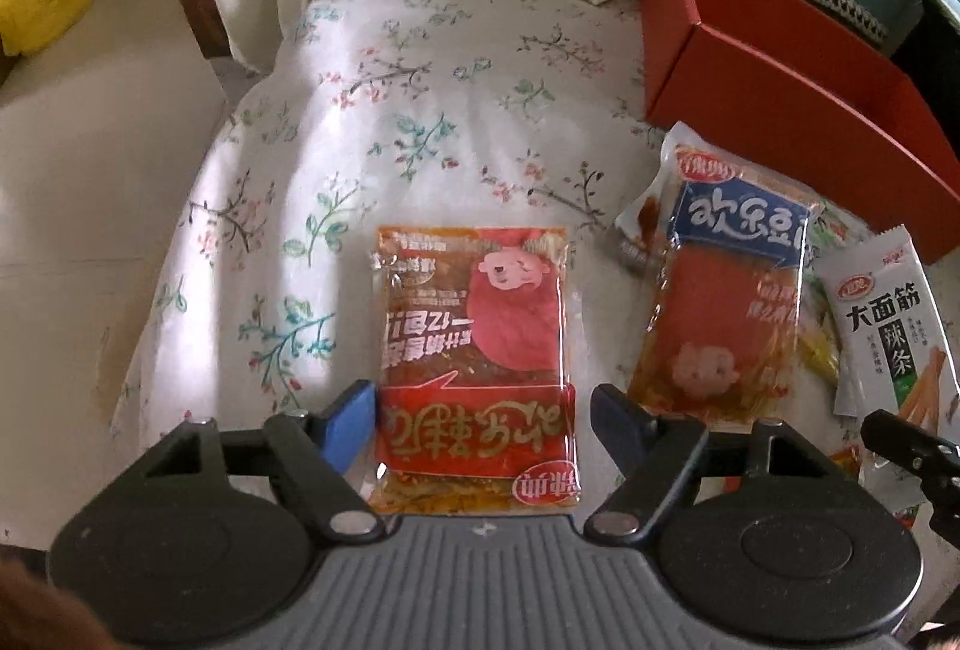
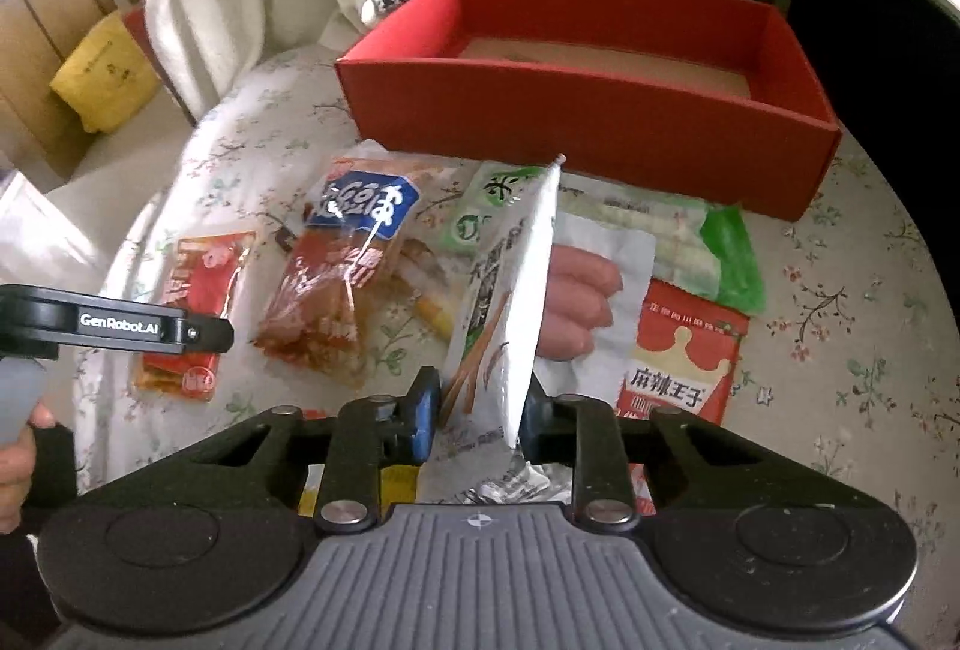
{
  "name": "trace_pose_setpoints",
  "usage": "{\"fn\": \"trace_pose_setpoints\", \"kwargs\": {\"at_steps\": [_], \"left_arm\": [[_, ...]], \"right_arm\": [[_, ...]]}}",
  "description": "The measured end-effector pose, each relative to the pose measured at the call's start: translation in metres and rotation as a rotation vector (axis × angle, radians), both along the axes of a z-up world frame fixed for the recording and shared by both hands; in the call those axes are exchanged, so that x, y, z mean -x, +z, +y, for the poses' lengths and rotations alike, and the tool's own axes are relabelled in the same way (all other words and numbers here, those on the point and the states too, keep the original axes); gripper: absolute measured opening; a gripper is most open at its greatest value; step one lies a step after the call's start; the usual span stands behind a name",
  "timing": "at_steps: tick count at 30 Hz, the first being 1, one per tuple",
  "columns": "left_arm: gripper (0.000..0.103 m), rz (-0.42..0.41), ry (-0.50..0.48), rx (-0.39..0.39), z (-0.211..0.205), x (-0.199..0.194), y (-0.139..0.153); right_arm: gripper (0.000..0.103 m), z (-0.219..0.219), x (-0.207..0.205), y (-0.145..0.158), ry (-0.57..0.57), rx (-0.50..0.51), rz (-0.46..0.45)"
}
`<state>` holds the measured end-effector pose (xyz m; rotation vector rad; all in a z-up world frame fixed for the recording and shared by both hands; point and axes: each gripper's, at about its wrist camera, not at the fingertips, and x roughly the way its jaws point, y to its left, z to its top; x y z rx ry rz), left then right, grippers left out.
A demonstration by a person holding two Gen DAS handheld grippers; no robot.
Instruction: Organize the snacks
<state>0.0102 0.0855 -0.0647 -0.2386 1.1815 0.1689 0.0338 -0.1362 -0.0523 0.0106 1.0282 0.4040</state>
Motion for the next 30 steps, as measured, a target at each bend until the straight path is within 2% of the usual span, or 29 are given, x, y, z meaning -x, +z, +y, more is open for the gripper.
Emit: {"fn": "trace_pose_setpoints", "kwargs": {"at_steps": [2,6,7,9,11,12,13,15,16,17,19,21,24,27,29,30], "left_arm": [[0.080,0.005,-0.011,-0.013,-0.004,-0.002,-0.002],[0.095,0.027,-0.041,-0.080,-0.018,-0.008,-0.009],[0.099,0.023,-0.047,-0.096,-0.022,-0.008,-0.011],[0.099,0.008,-0.041,-0.086,-0.022,-0.010,-0.011],[0.099,0.003,-0.019,-0.083,-0.018,-0.013,-0.012],[0.099,0.005,-0.018,-0.083,-0.018,-0.013,-0.012],[0.096,0.006,-0.017,-0.087,-0.017,-0.013,-0.011],[0.081,-0.012,-0.023,-0.095,-0.019,-0.008,-0.005],[0.067,-0.027,-0.032,-0.082,-0.019,-0.007,-0.002],[0.061,-0.032,-0.037,-0.064,-0.019,-0.006,0.001],[0.060,-0.032,-0.035,-0.034,-0.017,-0.005,0.003],[0.059,-0.042,-0.035,0.007,-0.015,-0.003,0.006],[0.059,-0.079,-0.059,0.043,-0.017,0.002,0.017],[0.060,-0.078,-0.075,0.017,-0.020,0.004,0.018],[0.061,-0.053,-0.069,0.006,-0.019,0.004,0.013],[0.061,-0.035,-0.062,0.005,-0.018,0.004,0.009]], "right_arm": [[0.034,0.003,-0.003,-0.005,0.004,0.004,0.016],[0.059,0.008,-0.007,-0.012,0.006,0.020,0.037],[0.063,0.009,-0.008,-0.013,0.014,0.030,0.029],[0.068,0.012,-0.009,-0.017,0.010,0.039,0.021],[0.069,0.014,-0.011,-0.018,0.008,0.062,0.002],[0.068,0.013,-0.011,-0.018,0.005,0.068,-0.004],[0.061,0.012,-0.012,-0.018,-0.005,0.074,-0.005],[0.048,0.007,-0.013,-0.014,-0.020,0.059,0.009],[0.046,0.003,-0.014,-0.013,-0.028,0.039,0.024],[0.045,-0.002,-0.014,-0.012,-0.040,0.018,0.037],[0.032,-0.010,-0.011,-0.007,-0.056,-0.003,0.040],[0.022,-0.018,-0.005,0.002,-0.067,-0.046,0.030],[0.022,-0.028,0.000,0.010,-0.093,-0.055,0.005],[0.028,-0.030,-0.005,0.001,-0.120,-0.024,0.025],[0.039,-0.023,-0.005,-0.001,-0.107,0.013,0.012],[0.059,-0.018,-0.005,0.000,-0.113,0.046,-0.010]]}}
